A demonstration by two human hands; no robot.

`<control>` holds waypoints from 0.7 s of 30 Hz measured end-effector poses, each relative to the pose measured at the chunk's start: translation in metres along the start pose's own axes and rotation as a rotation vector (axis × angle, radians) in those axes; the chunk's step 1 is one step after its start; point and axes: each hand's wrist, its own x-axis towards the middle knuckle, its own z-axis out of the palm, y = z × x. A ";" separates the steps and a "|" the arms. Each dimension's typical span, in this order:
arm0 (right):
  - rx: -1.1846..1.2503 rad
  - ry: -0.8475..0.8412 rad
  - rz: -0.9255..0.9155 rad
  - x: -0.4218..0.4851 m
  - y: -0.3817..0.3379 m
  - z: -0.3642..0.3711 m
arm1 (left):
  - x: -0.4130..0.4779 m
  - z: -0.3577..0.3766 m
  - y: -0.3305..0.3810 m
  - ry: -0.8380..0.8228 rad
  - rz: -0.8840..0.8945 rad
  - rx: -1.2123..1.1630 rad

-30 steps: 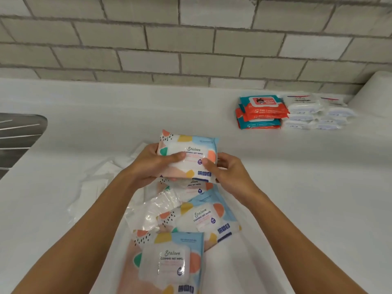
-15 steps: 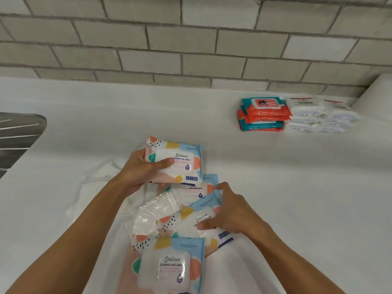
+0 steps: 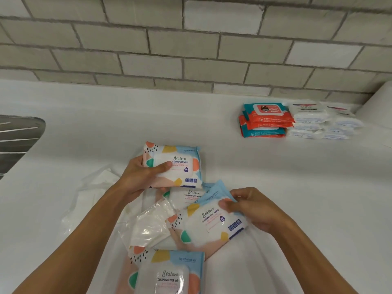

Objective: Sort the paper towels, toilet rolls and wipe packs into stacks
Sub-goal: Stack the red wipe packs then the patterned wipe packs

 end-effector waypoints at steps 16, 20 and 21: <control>0.686 0.035 -0.087 0.059 -0.035 -0.061 | 0.048 0.001 0.031 0.194 0.088 -0.244; 0.703 0.091 -0.129 0.094 -0.061 -0.069 | 0.068 0.015 0.050 0.144 0.103 -0.213; 0.687 0.105 -0.140 0.103 -0.070 -0.071 | 0.073 0.020 0.053 0.131 0.107 -0.195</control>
